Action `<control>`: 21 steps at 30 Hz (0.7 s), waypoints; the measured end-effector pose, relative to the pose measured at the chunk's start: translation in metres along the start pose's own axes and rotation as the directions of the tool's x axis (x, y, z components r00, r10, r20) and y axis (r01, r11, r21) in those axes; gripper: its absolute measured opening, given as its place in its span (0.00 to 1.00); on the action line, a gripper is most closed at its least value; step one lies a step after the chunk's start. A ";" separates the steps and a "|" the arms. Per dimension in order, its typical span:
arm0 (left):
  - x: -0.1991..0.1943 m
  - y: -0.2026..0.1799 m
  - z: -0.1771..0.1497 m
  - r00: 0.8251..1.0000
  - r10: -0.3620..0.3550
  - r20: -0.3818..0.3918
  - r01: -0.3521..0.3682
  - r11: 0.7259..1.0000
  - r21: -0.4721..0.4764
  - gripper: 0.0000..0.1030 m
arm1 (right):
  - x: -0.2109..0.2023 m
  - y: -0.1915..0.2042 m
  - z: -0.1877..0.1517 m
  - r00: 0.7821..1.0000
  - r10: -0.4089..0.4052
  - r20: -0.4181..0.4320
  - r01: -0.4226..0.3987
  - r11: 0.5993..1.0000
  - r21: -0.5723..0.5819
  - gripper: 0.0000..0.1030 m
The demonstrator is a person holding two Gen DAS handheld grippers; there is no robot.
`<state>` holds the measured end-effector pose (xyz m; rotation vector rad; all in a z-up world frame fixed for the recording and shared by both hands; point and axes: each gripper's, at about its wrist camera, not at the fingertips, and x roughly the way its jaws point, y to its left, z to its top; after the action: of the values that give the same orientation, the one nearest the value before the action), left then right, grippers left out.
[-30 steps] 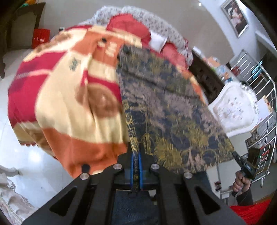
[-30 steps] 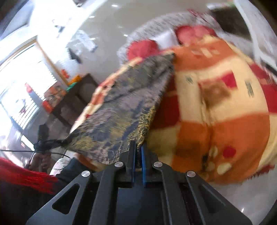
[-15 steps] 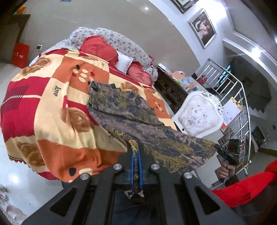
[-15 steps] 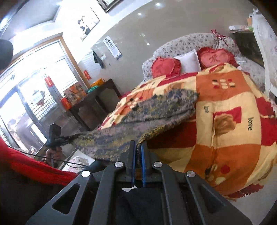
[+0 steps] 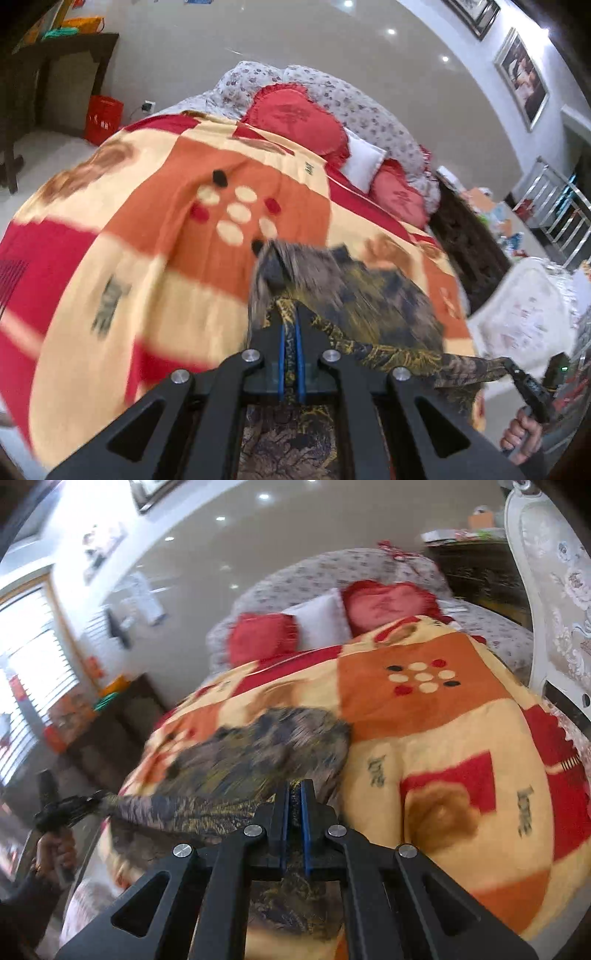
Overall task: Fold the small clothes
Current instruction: 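Lift the held side over the shirt and open the left gripper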
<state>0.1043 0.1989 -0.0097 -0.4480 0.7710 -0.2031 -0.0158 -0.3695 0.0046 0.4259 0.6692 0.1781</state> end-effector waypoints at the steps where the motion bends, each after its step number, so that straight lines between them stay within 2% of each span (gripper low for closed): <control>1: 0.018 0.000 0.009 1.000 0.012 -0.004 -0.012 1.000 -0.001 0.04 | 0.015 -0.003 0.008 1.000 -0.017 0.000 0.017 1.000 0.008 0.15; 4: 0.065 0.003 0.030 0.997 0.068 -0.021 -0.068 0.998 -0.002 0.04 | 0.058 -0.010 0.030 0.998 -0.058 -0.008 0.059 0.998 0.024 0.15; 6: 0.083 0.005 0.039 0.995 0.092 -0.026 -0.092 0.996 0.003 0.04 | 0.082 -0.012 0.039 0.997 -0.076 -0.021 0.076 0.997 0.034 0.15; 11: 0.115 0.008 0.060 0.995 0.101 -0.028 -0.101 0.995 -0.022 0.04 | 0.126 -0.018 0.057 0.993 -0.112 -0.043 0.113 0.993 0.035 0.15; 16: 0.145 0.008 0.064 0.987 0.145 -0.070 -0.143 0.989 0.026 0.05 | 0.161 -0.028 0.074 0.990 -0.126 -0.062 0.130 0.989 0.071 0.15; 19: 0.163 0.011 0.056 0.972 0.195 -0.133 -0.187 0.980 0.072 0.11 | 0.186 -0.035 0.076 0.986 -0.133 -0.104 0.142 0.987 0.079 0.15; 20: 0.169 0.013 0.053 0.965 0.206 -0.164 -0.194 0.978 0.082 0.27 | 0.197 -0.042 0.074 0.983 -0.117 -0.139 0.133 0.985 0.111 0.15; 21: 0.170 0.015 0.052 0.962 0.210 -0.177 -0.197 0.977 0.085 0.34 | 0.204 -0.049 0.072 0.980 -0.109 -0.168 0.133 0.981 0.143 0.15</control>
<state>0.2606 0.1718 -0.0904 -0.2858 0.9840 -0.0780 0.1887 -0.3765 -0.0808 0.5205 0.8676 0.0446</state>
